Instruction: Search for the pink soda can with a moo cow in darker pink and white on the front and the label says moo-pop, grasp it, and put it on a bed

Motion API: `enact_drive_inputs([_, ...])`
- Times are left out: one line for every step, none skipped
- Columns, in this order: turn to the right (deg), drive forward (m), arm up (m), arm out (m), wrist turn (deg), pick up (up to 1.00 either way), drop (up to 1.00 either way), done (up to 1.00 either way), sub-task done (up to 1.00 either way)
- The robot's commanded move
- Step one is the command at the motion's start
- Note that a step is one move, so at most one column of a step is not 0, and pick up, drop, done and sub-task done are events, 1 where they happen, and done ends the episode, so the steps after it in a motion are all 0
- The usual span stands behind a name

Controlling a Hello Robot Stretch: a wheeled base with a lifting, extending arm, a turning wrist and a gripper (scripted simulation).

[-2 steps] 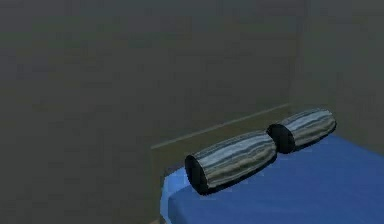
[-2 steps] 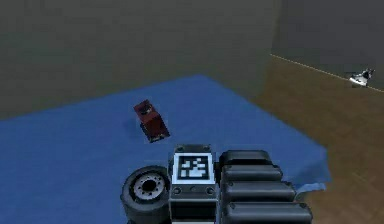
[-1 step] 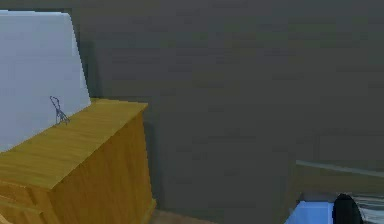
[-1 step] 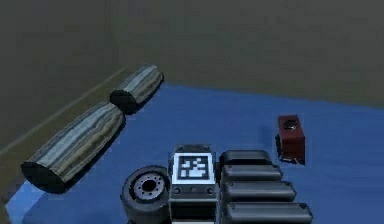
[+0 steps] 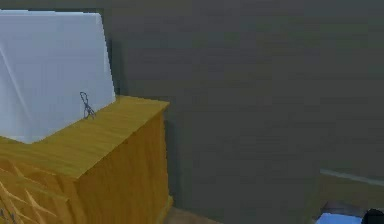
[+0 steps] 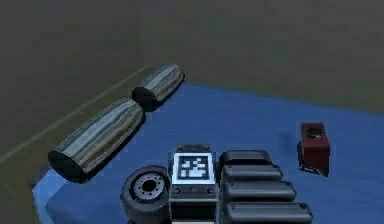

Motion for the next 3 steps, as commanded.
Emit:
enact_drive_inputs([33.0, 0.00, 0.00, 0.00, 0.0, 0.00, 0.00, 0.00, 0.00])
enact_drive_inputs([3.0, 0.00, 0.00, 0.00, 0.0, 0.00, 0.00, 0.00, 0.00])
enact_drive_inputs([0.0, 0.00, 0.00, 0.48, 0.0, 0.00, 0.00, 0.00, 0.00])
